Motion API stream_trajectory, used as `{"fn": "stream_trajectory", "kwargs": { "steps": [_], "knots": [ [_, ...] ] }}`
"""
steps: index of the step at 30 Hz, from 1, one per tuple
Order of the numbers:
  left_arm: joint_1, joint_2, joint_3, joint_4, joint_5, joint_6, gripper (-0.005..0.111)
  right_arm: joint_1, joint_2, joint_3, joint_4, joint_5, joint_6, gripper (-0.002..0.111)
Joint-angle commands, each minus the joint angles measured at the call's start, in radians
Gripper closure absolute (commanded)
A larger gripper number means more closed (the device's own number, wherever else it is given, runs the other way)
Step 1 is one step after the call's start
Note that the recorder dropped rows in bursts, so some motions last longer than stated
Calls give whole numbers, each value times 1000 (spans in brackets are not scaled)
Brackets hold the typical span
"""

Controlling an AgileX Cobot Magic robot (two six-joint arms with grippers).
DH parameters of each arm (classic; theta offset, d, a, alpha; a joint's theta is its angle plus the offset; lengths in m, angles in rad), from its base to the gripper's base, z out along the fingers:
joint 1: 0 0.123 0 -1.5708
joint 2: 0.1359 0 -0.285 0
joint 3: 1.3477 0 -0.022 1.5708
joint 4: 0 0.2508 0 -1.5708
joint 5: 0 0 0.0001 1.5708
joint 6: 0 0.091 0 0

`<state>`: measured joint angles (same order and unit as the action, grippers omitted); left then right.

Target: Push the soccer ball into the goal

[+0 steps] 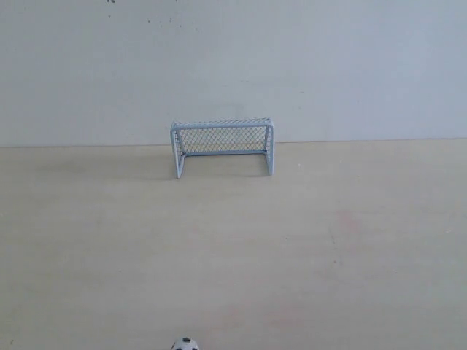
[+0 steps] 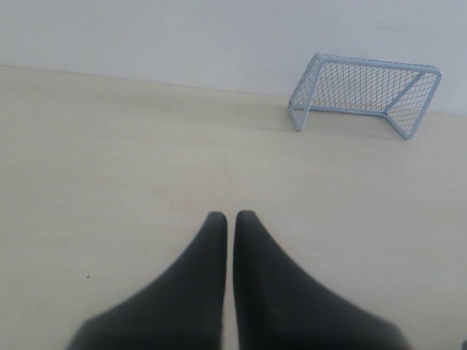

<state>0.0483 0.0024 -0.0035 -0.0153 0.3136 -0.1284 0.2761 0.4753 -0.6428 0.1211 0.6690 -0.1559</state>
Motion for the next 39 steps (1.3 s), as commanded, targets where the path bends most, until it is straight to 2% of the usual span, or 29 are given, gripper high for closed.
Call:
{"fn": "stream_trajectory", "kwargs": {
  "steps": [1,10,22,33,35,39],
  "knots": [
    [0,-2,3,2,-7,0,102,-101,-106,3,17,0,1,109],
    [0,-2,3,2,-7,0,102,-226,-245,3,26,0,1,109],
    [0,-2,3,2,-7,0,102,-228,-446,3,30,0,64,109],
    [0,-2,3,2,-7,0,102,-228,-450,3,75,-15,92,109],
    [0,-2,3,2,-7,0,102,-228,-442,30,100,-68,92,109],
    [0,-2,3,2,-7,0,102,-228,-438,269,156,-376,137,109]
  ]
}}
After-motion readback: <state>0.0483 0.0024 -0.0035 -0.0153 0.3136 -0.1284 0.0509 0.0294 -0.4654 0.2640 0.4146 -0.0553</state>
